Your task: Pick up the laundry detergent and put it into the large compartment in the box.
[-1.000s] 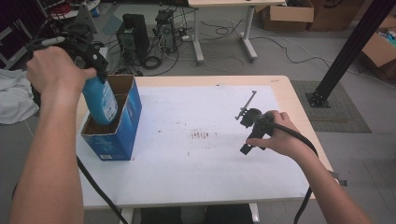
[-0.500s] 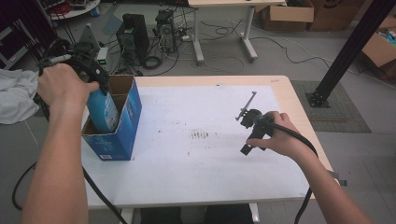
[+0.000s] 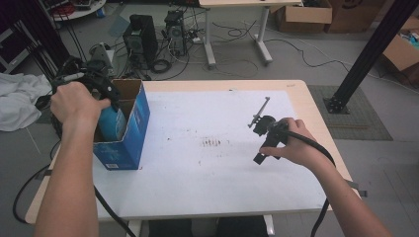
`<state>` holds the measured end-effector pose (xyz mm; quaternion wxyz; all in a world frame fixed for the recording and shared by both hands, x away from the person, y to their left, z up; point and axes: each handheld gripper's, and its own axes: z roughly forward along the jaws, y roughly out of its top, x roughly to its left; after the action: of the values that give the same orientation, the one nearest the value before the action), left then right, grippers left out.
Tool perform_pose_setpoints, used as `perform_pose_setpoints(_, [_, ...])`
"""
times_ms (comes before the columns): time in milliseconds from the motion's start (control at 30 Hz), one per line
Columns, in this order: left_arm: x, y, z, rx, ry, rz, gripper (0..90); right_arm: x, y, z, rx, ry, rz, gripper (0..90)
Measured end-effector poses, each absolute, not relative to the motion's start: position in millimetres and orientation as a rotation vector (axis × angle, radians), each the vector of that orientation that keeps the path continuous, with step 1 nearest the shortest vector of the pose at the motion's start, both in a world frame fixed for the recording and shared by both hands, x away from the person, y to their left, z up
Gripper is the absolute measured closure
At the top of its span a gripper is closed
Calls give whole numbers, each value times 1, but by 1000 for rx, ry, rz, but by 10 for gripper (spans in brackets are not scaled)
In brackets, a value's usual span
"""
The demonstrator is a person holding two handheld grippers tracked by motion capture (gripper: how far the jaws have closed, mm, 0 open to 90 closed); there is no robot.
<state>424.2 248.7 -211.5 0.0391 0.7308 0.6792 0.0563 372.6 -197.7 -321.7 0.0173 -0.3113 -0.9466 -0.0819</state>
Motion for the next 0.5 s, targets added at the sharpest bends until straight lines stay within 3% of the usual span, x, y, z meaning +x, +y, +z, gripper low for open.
perform_pose_setpoints(500, [426,245,-236,2249,2092,127,381,370,-197,-322,-970,-2944,-243,243])
